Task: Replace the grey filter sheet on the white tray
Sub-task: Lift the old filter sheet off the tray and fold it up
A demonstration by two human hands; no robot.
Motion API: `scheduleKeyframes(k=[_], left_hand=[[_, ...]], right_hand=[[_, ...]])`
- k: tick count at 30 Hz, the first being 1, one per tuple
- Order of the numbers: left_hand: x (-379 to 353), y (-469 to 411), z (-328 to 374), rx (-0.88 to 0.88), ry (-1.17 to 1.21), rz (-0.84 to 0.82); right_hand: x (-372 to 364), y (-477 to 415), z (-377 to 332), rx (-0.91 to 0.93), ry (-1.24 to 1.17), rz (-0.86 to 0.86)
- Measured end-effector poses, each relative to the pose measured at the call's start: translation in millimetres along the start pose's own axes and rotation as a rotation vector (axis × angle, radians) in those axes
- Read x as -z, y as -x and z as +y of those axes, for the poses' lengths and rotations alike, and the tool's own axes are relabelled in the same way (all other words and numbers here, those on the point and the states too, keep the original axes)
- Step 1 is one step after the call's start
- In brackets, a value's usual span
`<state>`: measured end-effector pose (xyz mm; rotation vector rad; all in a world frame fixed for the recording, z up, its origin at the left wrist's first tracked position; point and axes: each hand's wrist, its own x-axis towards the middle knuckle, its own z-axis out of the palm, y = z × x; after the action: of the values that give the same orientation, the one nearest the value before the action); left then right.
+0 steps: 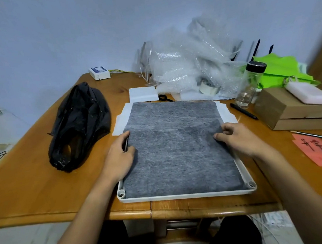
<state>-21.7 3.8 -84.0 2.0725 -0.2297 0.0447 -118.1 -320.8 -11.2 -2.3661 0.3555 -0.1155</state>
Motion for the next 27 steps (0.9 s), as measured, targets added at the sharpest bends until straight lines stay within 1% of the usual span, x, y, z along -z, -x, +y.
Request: scheduleKeyframes(k=[3, 5, 7, 12, 16, 19, 20, 23, 24, 27], left_hand=[[0.0, 0.6, 0.5, 0.0, 0.002, -0.004], [-0.1, 1.1, 1.1, -0.003, 0.001, -0.002], [-0.2, 1.6, 1.9, -0.007, -0.002, 0.005], [0.7, 1.1, 1.3, -0.002, -0.019, 0.006], [0.8, -0.5, -0.1, -0.002, -0.027, 0.004], [0.5, -0.5, -1.1, -0.001, -0.024, 0.006], [0.4, -0.7, -1.5, -0.002, -0.021, 0.006], [-0.7, -1.6, -2.8, 0.002, -0.01, 0.003], [-0.7, -1.6, -3.5, 0.002, -0.008, 0.001], [-0.2, -1.6, -3.4, -0.001, -0.01, 0.004]], right_hand=[[4.0, 2.9, 2.0, 0.044, 0.27, -0.044], [5.3, 3.8, 2.8, 0.057, 0.308, -0.074], [7.5, 4.0, 3.6, 0.062, 0.251, -0.082], [10.6, 4.0, 2.9, -0.012, -0.186, -0.022], [7.5, 1.6, 5.8, -0.088, -0.301, -0.016], [9.7, 4.7, 10.0, -0.122, -0.426, -0.063], [12.3, 6.0, 11.2, -0.128, -0.425, -0.103], [19.5, 13.8, 12.0, -0.129, -0.294, -0.285], [20.1, 16.2, 11.0, -0.129, -0.262, -0.32], [17.8, 19.4, 9.3, -0.118, -0.218, -0.324]])
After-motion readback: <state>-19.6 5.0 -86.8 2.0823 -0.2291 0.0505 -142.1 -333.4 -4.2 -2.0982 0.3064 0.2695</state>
